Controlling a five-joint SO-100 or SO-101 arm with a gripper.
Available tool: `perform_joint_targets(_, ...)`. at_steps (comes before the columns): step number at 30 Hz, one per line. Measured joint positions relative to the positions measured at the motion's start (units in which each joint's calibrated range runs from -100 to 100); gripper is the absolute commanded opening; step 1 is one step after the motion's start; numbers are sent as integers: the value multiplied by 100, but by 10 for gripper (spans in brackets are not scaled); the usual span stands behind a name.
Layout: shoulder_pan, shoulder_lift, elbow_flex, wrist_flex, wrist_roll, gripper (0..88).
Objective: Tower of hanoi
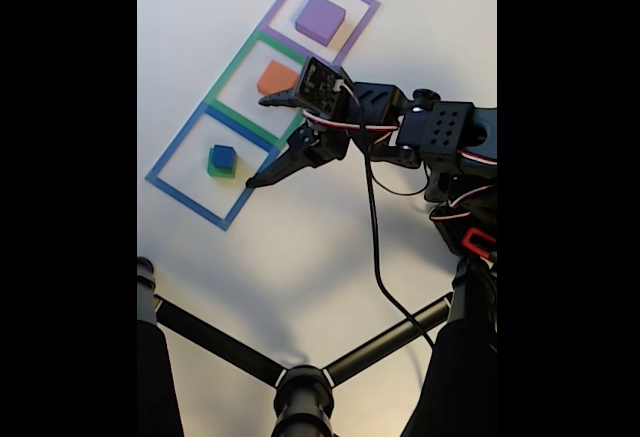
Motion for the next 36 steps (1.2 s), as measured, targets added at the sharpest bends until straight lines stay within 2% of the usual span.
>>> perform_joint_targets(8,-130,1631,95,-1898,0,455)
perform_joint_targets(20,-349,3691,-198,-3708,0,454)
perform_joint_targets(25,-449,4338,-559,-4083,38,453)
perform_joint_targets(36,-619,4851,-929,-4171,38,438)
